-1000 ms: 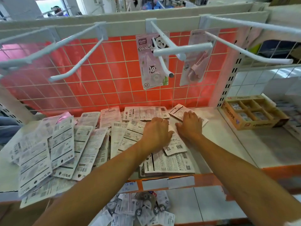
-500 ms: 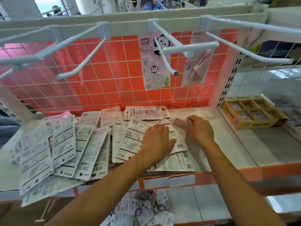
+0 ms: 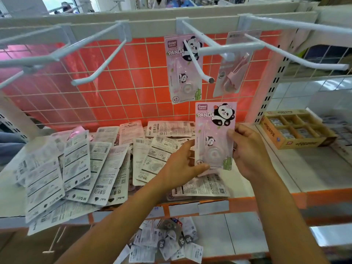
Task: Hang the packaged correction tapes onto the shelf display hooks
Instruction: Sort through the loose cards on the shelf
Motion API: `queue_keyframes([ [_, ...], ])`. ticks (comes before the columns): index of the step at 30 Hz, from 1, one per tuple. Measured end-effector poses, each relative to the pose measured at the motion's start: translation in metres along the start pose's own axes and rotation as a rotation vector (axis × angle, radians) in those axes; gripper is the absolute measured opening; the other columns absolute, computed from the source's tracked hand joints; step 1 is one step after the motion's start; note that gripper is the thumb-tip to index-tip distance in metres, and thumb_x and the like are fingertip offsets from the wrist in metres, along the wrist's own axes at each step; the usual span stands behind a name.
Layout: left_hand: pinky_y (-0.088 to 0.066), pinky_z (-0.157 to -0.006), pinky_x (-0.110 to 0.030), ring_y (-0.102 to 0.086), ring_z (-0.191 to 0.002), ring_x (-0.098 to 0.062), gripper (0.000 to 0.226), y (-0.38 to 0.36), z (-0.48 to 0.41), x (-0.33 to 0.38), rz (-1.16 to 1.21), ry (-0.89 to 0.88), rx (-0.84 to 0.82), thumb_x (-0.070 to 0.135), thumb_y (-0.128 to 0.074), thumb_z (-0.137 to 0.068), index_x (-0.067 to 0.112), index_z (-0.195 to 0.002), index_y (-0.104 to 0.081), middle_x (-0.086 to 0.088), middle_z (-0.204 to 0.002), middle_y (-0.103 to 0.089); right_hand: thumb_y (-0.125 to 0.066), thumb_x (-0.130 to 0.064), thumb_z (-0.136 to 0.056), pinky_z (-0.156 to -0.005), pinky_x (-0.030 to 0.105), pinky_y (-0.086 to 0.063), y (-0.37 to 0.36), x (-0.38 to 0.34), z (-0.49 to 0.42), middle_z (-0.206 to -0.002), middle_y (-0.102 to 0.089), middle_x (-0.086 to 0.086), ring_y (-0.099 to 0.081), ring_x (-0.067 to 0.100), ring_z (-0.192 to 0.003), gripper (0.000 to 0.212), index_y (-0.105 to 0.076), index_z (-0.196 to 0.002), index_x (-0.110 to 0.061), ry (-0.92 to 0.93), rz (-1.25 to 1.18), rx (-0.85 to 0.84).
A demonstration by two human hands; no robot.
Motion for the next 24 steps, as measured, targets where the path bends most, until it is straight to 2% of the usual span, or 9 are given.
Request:
queue_keyframes([
  [3, -0.057, -0.084, -0.048, -0.071, -0.091, -0.024, 0.042, 0.003, 0.008, 0.001, 0.159, -0.038, 0.002, 0.012, -0.072, -0.079, 0.021, -0.117, -0.057, -0.009, -0.107, -0.071, -0.043, 0.000, -0.097, -0.074, 0.030, -0.058, -0.007, -0.004, 0.004, -0.090, -0.075, -0.001, -0.070, 0.014, -0.085, 0.027, -0.067, -0.096, -0.012, -0.038, -0.076, -0.069],
  [6, -0.058, -0.081, -0.050, -0.072, -0.087, -0.028, 0.028, 0.005, 0.016, 0.002, 0.164, -0.068, 0.048, 0.013, -0.067, -0.077, 0.019, -0.105, -0.065, -0.014, -0.099, -0.073, -0.047, -0.003, -0.096, -0.077, 0.034, -0.057, -0.014, -0.010, 0.008, -0.089, -0.074, -0.002, -0.068, 0.016, -0.086, 0.024, -0.067, -0.093, -0.015, -0.016, -0.045, -0.079],
  [10, -0.059, -0.078, -0.046, -0.073, -0.079, -0.017, 0.017, 0.010, 0.023, 0.007, 0.068, -0.128, 0.111, 0.011, -0.069, -0.084, 0.013, -0.102, -0.069, -0.005, -0.086, -0.075, -0.056, -0.013, -0.092, -0.066, 0.026, -0.053, -0.023, -0.030, 0.017, -0.080, -0.073, -0.005, -0.066, 0.012, -0.077, 0.016, -0.069, -0.083, -0.018, 0.112, -0.013, -0.080],
  [13, -0.060, -0.075, -0.036, -0.072, -0.077, -0.011, 0.018, 0.016, 0.028, 0.017, 0.004, -0.208, 0.155, 0.013, -0.070, -0.086, 0.025, -0.099, -0.069, 0.003, -0.084, -0.075, -0.062, -0.024, -0.080, -0.067, 0.025, -0.054, -0.030, -0.052, 0.026, -0.076, -0.073, -0.006, -0.067, 0.010, -0.074, 0.008, -0.068, -0.079, -0.019, 0.218, -0.065, -0.101],
  [16, -0.059, -0.070, -0.029, -0.071, -0.074, -0.010, 0.017, 0.025, 0.031, 0.026, -0.073, -0.293, 0.218, 0.012, -0.070, -0.086, 0.018, -0.102, -0.072, 0.006, -0.081, -0.074, -0.064, -0.024, -0.077, -0.068, 0.026, -0.055, -0.035, -0.071, 0.036, -0.075, -0.072, -0.006, -0.067, 0.010, -0.073, 0.006, -0.070, -0.078, -0.021, 0.333, -0.102, -0.130],
  [19, -0.048, -0.059, -0.008, -0.066, -0.067, 0.006, 0.018, 0.034, 0.036, 0.037, -0.188, -0.394, 0.300, 0.005, -0.071, -0.084, 0.013, -0.100, -0.073, 0.022, -0.075, -0.066, -0.065, -0.019, -0.084, -0.069, 0.024, -0.054, -0.038, -0.082, 0.048, -0.077, -0.073, -0.007, -0.068, 0.010, -0.076, 0.014, -0.074, -0.076, -0.025, 0.440, -0.121, -0.188],
  [21, -0.042, -0.060, -0.001, -0.062, -0.064, 0.014, 0.021, 0.038, 0.038, 0.043, -0.234, -0.443, 0.327, -0.002, -0.070, -0.082, 0.008, -0.100, -0.073, 0.018, -0.076, -0.067, -0.067, -0.024, -0.082, -0.070, 0.023, -0.053, -0.040, -0.088, 0.055, -0.078, -0.073, -0.009, -0.068, 0.008, -0.077, 0.011, -0.075, -0.076, -0.028, 0.492, -0.146, -0.221],
  [24, -0.044, -0.063, -0.001, -0.065, -0.069, 0.008, 0.023, 0.041, 0.042, 0.050, -0.249, -0.492, 0.359, -0.002, -0.071, -0.081, 0.009, -0.100, -0.073, 0.001, -0.079, -0.073, -0.065, -0.023, -0.080, -0.069, 0.023, -0.054, -0.043, -0.094, 0.059, -0.079, -0.073, -0.009, -0.069, 0.008, -0.077, 0.011, -0.075, -0.077, -0.027, 0.537, -0.172, -0.238],
])
Point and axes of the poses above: each hand's wrist, its own z-axis away from the middle knuckle, its own y-axis out of the back of the hand, x = y × z, the point moved 1 cm from there along -z, towards the middle knuckle
